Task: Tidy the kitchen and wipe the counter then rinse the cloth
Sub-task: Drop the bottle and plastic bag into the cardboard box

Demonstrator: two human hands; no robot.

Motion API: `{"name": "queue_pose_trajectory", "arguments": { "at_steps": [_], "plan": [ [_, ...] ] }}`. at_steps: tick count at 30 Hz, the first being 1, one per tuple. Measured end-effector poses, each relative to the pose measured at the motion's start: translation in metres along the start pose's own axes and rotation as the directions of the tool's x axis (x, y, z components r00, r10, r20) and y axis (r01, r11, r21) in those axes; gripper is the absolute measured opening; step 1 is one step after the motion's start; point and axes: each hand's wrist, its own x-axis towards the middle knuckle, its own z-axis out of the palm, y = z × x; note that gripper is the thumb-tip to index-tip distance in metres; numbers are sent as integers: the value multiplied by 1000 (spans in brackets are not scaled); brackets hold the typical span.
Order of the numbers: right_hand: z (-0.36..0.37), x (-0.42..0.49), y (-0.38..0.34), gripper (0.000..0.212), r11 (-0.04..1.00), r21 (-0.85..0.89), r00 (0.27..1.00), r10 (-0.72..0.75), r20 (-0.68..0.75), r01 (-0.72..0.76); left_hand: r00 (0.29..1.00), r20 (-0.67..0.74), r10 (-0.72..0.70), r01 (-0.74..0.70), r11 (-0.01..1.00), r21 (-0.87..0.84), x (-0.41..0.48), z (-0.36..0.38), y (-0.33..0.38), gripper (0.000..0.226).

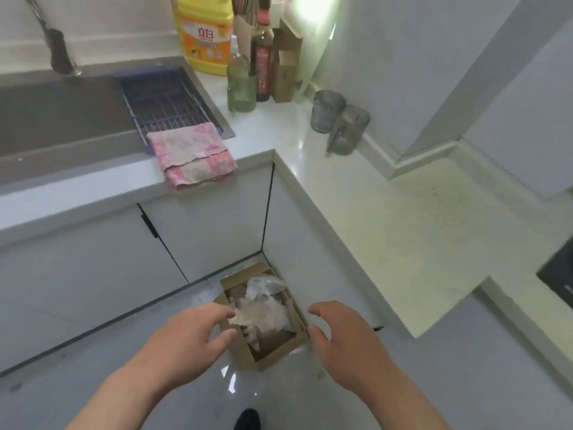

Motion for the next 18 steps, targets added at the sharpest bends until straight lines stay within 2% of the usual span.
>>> {"name": "queue_pose_trajectory", "arguments": {
  "at_steps": [3, 6, 9, 13, 18],
  "plan": [
    [-32, -60, 5, 31, 998, 5, 998, 55, -39, -55, 997, 22, 70, -70, 997, 17, -25, -14, 30, 28],
    [-67, -119, 26, 36, 995, -18, 985, 98, -139, -102, 981, 30, 189, -191, 977, 97, -39, -20, 75, 13],
    [-95, -185, 58, 37, 982, -18, 947, 179, -267, -190, 947, 68, 314, -321, 936, 147, -52, -22, 135, 15],
    [-118, -279, 93, 36, 962, 41, 865, 262, -427, -271, 873, 67, 482, -484, 847, 220, -71, -10, 216, 38],
    [-123, -401, 132, 35, 898, 208, 710, 435, -554, -388, 782, 107, 614, -618, 740, 266, -128, 23, 322, 38]
  ]
}}
